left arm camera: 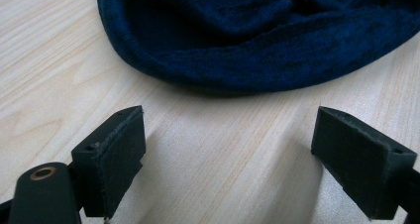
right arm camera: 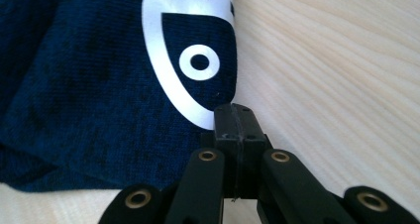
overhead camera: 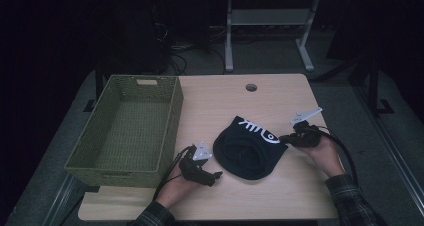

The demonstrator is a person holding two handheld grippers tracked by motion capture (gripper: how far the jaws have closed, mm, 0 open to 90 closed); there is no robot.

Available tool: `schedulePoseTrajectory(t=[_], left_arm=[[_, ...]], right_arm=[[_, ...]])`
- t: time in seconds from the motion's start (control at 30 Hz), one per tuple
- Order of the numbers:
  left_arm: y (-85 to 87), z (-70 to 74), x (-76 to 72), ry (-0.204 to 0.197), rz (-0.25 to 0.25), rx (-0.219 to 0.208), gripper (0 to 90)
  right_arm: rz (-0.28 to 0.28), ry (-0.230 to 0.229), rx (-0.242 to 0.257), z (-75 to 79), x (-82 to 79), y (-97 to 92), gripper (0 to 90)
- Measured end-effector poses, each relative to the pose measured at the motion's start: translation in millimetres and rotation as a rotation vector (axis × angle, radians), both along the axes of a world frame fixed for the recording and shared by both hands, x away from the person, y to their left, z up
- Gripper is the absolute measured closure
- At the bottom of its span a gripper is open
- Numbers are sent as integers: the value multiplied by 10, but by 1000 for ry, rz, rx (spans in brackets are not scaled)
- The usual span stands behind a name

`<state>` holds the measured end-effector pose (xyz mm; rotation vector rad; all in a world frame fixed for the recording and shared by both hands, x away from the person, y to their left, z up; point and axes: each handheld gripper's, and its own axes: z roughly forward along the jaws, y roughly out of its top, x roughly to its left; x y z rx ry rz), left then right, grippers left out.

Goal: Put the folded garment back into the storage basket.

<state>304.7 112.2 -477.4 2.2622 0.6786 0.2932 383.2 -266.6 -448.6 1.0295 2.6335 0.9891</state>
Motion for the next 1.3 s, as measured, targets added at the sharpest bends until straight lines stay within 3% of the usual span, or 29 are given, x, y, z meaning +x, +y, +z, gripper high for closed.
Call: schedulePoseTrajectory(t=[0.27, 0.47, 0.67, 0.83, 0.87, 0.9, 0.97, 1.17, 1.23, 1.3], left_arm=[[-1, -1, -4, 7, 2, -2, 125], [-1, -1, -4, 6, 1, -1, 125], [0, -1, -3, 6, 1, -1, 125], [0, -1, -3, 6, 0, -1, 125], [0, 0, -3, 6, 1, 0, 125], [0, 0, -3, 6, 1, 0, 125], [0, 0, -3, 6, 1, -1, 125], [0, 0, -3, 6, 1, 0, 126], [0, 0, -3, 6, 1, 0, 126], [0, 0, -3, 6, 1, 0, 125]], right_arm=[[8, 12, 4, -12, -211, 4, 900], [-5, 9, 18, -7, -279, -15, 900], [-44, -37, 47, 73, -401, -81, 898], [-80, -57, 51, 86, -534, -140, 789], [-100, -60, 60, 79, -600, -173, 708], [-100, -60, 60, 79, -600, -173, 708], [-127, -86, 49, 77, -696, -217, 623], [-165, -85, 92, 57, -858, -280, 500], [-194, -157, 62, 17, -992, -268, 408], [-205, -177, 51, -21, -1061, -272, 378]])
